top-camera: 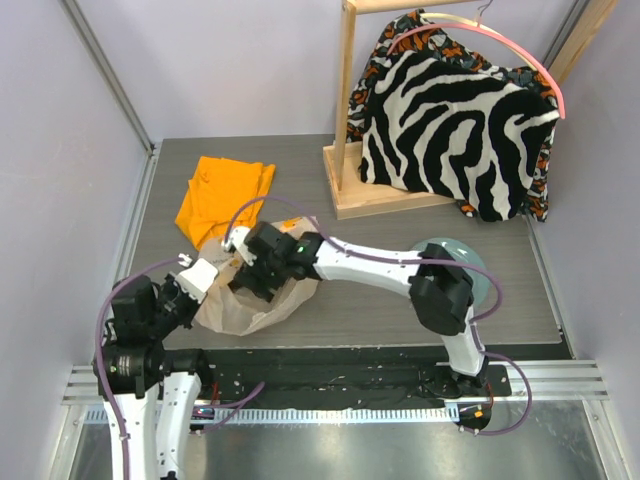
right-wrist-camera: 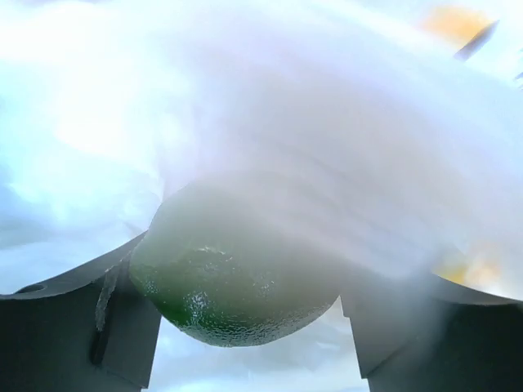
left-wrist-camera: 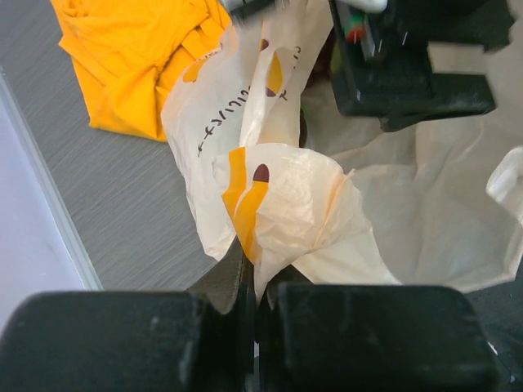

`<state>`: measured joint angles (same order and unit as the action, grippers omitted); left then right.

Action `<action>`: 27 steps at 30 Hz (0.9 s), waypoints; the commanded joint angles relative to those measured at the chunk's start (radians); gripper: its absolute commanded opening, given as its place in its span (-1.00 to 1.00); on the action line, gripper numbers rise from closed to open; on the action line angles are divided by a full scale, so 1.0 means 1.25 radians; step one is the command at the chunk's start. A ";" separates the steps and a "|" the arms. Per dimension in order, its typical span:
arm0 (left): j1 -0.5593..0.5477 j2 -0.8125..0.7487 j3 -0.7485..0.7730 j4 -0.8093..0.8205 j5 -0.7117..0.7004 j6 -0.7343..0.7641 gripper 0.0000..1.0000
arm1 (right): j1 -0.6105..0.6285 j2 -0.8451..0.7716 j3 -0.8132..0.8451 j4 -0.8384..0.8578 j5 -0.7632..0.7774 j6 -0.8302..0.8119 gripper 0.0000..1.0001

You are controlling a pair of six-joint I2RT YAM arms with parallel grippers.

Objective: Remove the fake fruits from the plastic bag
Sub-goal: Take out the fake fruit from the plastic bag, then place the fake fruit on the plate.

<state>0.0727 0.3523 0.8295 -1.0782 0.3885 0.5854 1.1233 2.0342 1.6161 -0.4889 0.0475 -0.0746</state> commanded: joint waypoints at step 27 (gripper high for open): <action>-0.016 0.315 0.075 0.347 0.056 -0.341 -1.00 | -0.523 -0.570 -0.308 -0.216 0.276 -0.401 -0.32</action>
<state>0.0578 0.7509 0.9195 -0.7120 0.4541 0.2031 0.5133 1.2671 1.3159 -0.7216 0.1268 -0.5018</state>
